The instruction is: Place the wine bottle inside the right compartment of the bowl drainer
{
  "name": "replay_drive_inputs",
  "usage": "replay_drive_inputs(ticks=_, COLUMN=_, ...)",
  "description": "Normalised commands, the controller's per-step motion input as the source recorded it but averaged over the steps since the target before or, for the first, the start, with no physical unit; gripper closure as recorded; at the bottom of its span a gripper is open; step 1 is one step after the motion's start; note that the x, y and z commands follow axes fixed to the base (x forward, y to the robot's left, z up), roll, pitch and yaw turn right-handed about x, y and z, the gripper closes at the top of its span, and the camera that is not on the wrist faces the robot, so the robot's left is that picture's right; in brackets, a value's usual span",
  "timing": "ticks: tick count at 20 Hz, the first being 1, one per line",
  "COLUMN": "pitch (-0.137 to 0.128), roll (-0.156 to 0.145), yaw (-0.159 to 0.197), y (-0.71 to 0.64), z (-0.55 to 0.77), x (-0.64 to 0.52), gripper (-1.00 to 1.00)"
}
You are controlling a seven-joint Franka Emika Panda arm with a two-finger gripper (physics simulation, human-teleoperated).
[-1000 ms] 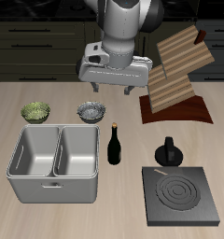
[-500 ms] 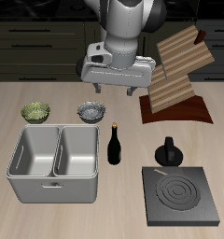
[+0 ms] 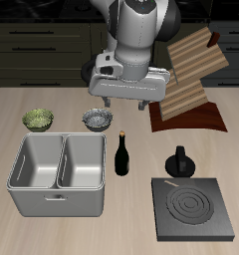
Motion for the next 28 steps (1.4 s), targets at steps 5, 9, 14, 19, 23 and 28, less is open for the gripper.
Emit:
replay_drive_inputs(ticks=5, pitch=0.01, roll=0.006, yaw=-0.016, y=0.06, z=-0.06, x=0.22, gripper=-1.0)
replay_drive_inputs(ticks=9, pitch=0.02, roll=0.024, yaw=-0.048, y=0.09, z=-0.15, x=0.12, gripper=-1.0)
replay_drive_inputs(ticks=14, pitch=-0.011, roll=0.073, yaw=0.015, y=0.18, z=-0.2, x=-0.02, gripper=-1.0)
replay_drive_inputs(ticks=19, pitch=-0.002, roll=0.008, yaw=-0.006, y=0.0, z=-0.13, x=0.03, gripper=-1.0)
replay_drive_inputs(ticks=23, pitch=-0.002, roll=0.007, yaw=-0.006, y=-0.03, z=-0.17, x=0.0, gripper=-1.0)
replay_drive_inputs(ticks=28, pitch=-0.001, roll=0.001, yaw=-0.002, y=-0.03, z=-0.15, x=0.01, gripper=-1.0)
